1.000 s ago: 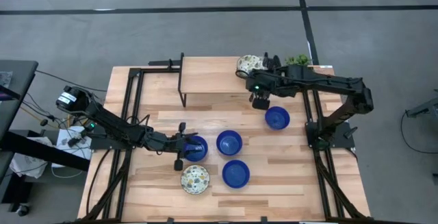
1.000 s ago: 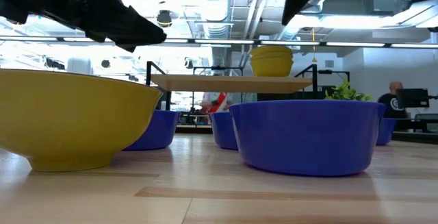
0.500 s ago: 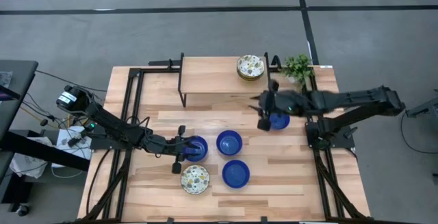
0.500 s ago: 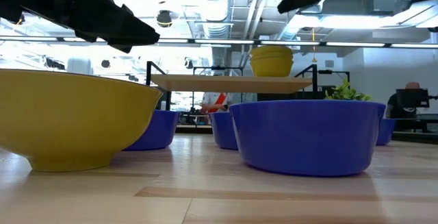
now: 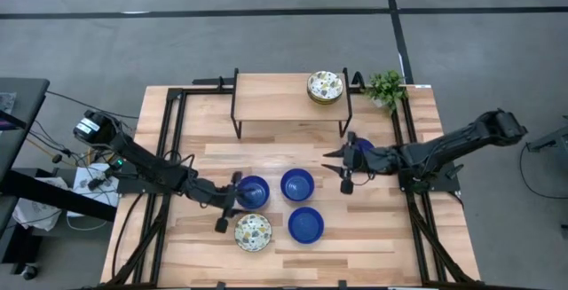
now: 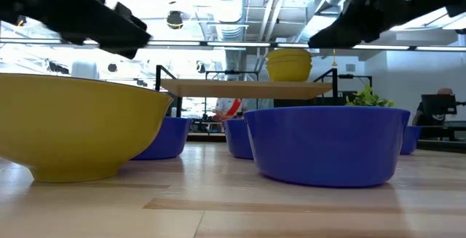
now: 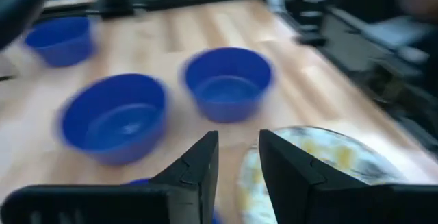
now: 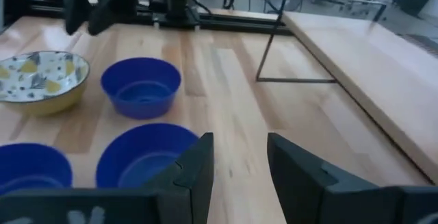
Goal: Pick & Place Mini bowls
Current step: Stack the yellow patterned bowl on top of the yellow patterned bowl on the shelf
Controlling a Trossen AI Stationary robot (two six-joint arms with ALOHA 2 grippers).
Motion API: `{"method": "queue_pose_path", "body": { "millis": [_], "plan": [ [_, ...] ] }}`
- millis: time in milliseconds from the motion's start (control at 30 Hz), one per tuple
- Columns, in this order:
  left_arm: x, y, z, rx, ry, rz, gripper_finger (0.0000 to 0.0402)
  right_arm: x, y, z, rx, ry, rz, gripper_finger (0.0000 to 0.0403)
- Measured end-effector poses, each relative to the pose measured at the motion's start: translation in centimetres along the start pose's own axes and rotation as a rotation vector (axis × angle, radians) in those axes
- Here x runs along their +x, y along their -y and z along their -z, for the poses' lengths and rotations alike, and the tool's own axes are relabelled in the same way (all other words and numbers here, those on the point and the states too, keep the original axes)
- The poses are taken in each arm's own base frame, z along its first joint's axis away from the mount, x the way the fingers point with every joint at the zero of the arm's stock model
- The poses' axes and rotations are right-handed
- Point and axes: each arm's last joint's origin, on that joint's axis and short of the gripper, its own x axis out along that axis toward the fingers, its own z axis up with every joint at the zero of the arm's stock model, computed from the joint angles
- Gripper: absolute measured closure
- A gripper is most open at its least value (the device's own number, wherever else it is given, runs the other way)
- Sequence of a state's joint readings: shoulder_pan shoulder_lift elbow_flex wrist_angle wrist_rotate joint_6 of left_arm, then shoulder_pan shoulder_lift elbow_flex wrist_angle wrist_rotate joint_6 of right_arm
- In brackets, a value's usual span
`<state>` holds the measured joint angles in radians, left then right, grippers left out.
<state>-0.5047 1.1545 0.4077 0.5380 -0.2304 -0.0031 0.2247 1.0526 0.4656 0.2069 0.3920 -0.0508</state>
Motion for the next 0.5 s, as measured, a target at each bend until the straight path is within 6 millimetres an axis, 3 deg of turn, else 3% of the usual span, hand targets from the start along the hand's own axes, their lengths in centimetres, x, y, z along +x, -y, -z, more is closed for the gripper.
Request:
{"method": "queue_pose_path", "body": {
  "millis": [300,500],
  "plan": [
    [0.0,2.8,-1.4,0.046,0.037,0.129,0.0295,0.9,-3.0,1.1,-0.041,-0.034,-0.122,0.0276],
    [2.5,5.3,-1.7,0.121,-0.011,0.092,0.0295,2.0,-4.9,1.9,-0.060,-0.027,-0.164,0.0276]
  ]
}}
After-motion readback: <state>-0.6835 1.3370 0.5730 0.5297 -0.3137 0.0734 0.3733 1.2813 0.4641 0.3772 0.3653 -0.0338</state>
